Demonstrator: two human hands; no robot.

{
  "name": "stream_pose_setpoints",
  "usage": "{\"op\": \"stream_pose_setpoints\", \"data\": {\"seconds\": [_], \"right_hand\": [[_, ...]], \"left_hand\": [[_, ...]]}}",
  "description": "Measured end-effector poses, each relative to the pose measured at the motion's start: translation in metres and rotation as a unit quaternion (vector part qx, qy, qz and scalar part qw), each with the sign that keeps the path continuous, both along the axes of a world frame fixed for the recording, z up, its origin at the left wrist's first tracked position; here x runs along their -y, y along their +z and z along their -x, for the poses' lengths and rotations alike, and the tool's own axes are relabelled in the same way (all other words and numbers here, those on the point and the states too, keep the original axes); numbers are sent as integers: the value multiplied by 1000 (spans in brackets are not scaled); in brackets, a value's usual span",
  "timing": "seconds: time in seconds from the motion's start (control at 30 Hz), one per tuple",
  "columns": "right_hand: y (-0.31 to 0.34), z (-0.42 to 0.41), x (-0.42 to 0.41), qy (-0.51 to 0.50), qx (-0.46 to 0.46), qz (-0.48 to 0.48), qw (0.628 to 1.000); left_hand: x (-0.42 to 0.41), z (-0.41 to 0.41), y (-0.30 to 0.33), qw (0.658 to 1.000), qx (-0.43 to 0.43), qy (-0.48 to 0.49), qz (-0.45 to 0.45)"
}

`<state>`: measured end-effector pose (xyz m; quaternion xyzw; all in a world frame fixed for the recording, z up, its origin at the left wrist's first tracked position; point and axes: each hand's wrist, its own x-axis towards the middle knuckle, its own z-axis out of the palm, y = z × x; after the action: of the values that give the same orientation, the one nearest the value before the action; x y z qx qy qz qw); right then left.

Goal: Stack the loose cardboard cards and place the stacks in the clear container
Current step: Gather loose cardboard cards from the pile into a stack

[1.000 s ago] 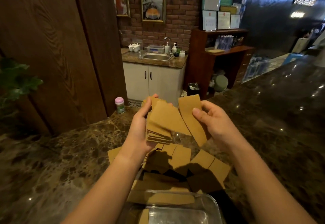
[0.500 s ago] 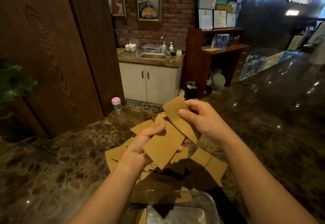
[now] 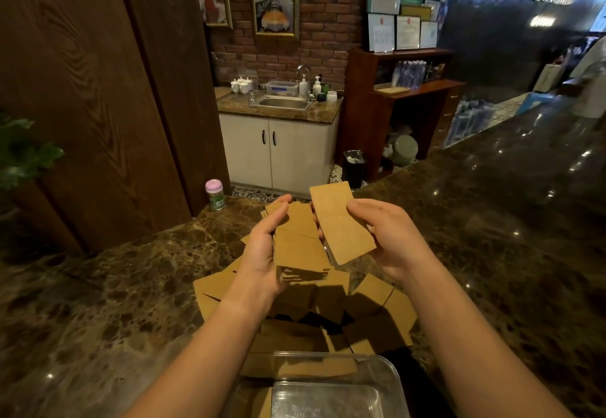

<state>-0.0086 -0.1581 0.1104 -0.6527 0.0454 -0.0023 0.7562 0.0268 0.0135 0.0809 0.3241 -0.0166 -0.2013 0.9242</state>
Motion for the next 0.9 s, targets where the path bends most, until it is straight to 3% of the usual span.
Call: {"op": "stream_pose_setpoints", "data": {"seconds": [0.1, 0.2, 0.33, 0.47, 0.53, 0.67, 0.8, 0.9], "right_hand": [[0, 4, -1, -20, 2, 46, 999], [-2, 5, -2, -31, 32, 153, 987], [1, 4, 0, 26, 45, 268, 962], [5, 2, 15, 163, 7, 166, 973], [6, -3, 18, 171, 13, 163, 972], [0, -12, 3, 92, 112, 307, 941], [-10, -14, -19, -7, 227, 339, 913], [-15, -16, -26, -77, 216, 397, 888]], "left_hand": [[-2, -3, -5, 999, -29, -3, 31], [-3, -8, -13, 998, -41, -12, 44], [-8, -13, -16, 999, -26, -28, -22], [-13, -12, -13, 994, -26, -81, -75], [-12, -8, -9, 989, -25, -114, -86], [-5, -6, -10, 982, -9, -146, -119], [3, 0, -11, 978, -50, -192, -71], [4, -1, -14, 989, -13, -139, -38]]}}
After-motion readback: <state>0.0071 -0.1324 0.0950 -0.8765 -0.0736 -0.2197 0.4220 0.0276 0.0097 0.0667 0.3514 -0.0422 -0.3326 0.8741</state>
